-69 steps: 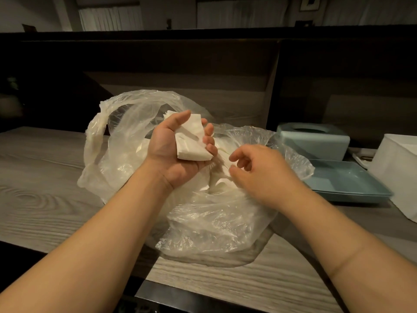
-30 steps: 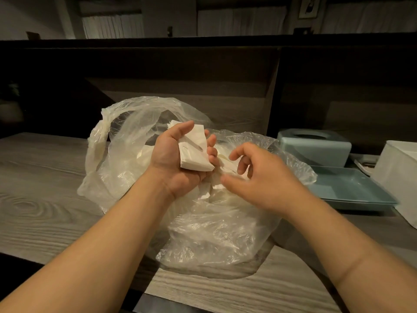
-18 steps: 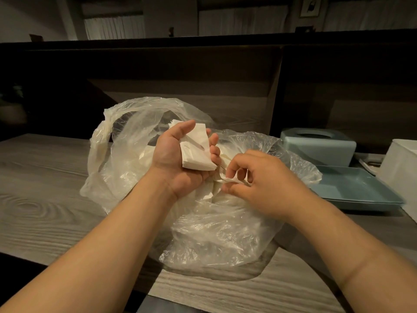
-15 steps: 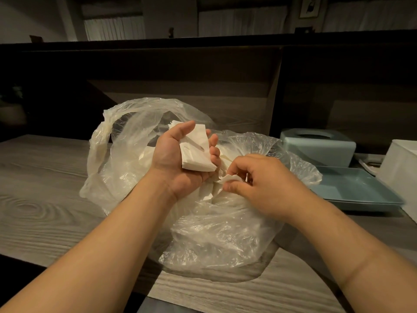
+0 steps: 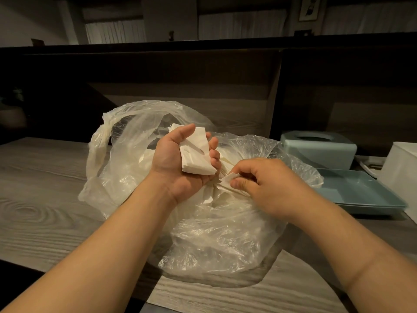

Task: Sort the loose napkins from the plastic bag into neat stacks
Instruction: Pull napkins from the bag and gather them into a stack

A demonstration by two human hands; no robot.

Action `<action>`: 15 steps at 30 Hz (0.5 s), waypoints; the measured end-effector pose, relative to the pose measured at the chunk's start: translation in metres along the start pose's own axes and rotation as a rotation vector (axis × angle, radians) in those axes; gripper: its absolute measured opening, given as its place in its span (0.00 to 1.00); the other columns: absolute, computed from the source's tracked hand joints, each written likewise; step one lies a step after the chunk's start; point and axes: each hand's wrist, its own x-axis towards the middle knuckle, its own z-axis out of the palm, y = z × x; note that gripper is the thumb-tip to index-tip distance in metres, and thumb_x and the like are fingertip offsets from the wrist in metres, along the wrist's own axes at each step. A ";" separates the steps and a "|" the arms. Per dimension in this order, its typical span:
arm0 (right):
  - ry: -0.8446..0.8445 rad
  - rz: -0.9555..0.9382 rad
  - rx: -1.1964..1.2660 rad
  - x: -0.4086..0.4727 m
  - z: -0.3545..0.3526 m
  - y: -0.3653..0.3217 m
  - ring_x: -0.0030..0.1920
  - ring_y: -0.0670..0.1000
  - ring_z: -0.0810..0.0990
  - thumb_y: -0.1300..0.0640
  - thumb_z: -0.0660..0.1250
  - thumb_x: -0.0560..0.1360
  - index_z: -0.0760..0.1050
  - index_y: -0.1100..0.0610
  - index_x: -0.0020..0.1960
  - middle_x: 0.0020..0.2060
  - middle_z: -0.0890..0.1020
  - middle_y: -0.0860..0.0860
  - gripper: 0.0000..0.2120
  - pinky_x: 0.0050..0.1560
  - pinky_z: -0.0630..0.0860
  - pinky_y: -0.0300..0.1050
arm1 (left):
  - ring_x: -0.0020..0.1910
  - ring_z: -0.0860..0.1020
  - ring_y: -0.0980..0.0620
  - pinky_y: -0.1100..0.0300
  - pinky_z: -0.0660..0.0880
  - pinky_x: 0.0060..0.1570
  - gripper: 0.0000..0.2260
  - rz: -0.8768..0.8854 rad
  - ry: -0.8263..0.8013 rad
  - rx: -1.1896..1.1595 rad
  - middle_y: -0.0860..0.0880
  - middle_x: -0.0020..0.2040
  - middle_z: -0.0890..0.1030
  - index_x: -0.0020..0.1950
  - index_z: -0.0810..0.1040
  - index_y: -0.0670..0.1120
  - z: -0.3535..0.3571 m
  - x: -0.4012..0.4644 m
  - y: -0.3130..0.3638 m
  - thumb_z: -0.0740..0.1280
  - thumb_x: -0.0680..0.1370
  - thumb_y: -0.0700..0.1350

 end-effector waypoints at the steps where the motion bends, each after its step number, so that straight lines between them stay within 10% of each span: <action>1: -0.002 0.002 0.002 0.000 0.000 0.000 0.44 0.40 0.78 0.48 0.70 0.79 0.82 0.44 0.50 0.43 0.82 0.40 0.03 0.47 0.75 0.40 | 0.36 0.76 0.48 0.57 0.73 0.40 0.19 -0.001 0.001 -0.001 0.44 0.48 0.80 0.62 0.77 0.42 0.000 0.000 0.000 0.67 0.73 0.49; 15: -0.047 -0.021 -0.063 -0.007 -0.001 -0.006 0.40 0.41 0.77 0.45 0.78 0.70 0.82 0.40 0.49 0.41 0.79 0.41 0.09 0.42 0.75 0.38 | 0.36 0.76 0.49 0.57 0.72 0.39 0.19 -0.005 -0.001 0.008 0.45 0.47 0.80 0.61 0.76 0.43 0.000 0.001 -0.001 0.67 0.73 0.50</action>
